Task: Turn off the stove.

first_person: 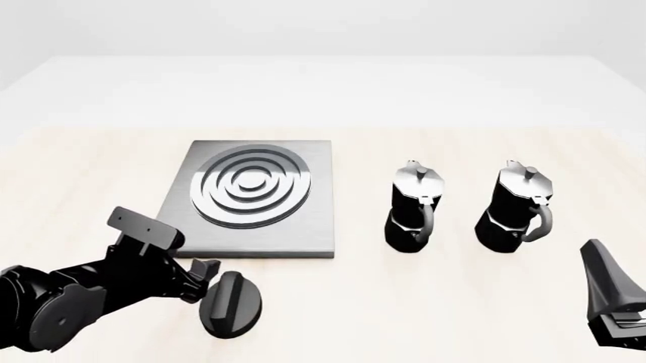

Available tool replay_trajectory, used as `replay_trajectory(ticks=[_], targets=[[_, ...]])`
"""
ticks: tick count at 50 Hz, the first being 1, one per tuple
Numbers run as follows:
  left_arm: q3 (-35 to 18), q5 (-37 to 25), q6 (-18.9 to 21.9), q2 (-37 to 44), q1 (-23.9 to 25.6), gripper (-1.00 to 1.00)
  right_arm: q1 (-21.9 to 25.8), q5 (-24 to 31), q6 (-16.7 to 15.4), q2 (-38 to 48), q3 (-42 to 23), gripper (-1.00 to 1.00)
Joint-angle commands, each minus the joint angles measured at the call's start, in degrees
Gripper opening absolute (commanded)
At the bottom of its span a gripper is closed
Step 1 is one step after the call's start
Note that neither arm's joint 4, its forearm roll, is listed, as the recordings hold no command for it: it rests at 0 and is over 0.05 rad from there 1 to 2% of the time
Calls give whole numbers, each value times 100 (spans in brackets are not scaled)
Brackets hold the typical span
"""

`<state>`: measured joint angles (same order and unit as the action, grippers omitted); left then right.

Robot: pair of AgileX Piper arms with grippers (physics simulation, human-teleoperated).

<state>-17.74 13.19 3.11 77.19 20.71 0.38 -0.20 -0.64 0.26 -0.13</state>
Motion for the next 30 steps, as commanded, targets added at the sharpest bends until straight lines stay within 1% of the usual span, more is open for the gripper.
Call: replay_trajectory(ticks=[1, 7, 16, 21, 23, 24, 30], targets=[[-198, -307, 195, -165, -82, 100, -7, -3, -4, 1, -1, 100], [17, -395, 176, -458, -188, 100, 15, 0, -10, -5, -1, 100], [306, -710, 183, -1074, -459, 100, 16, -3, -25, -10, -2, 100], [450, -1068, 202, -1634, -657, 100, 21, -9, -43, -10, 0, 100], [502, -1300, 203, -1937, -718, 100, 32, -10, -51, -12, -1, 100], [501, -1306, 203, -1942, -718, 100, 32, -10, -51, -12, -1, 100], [494, -2169, 264, -2909, -943, 100, 21, -16, -64, -12, -3, 100]])
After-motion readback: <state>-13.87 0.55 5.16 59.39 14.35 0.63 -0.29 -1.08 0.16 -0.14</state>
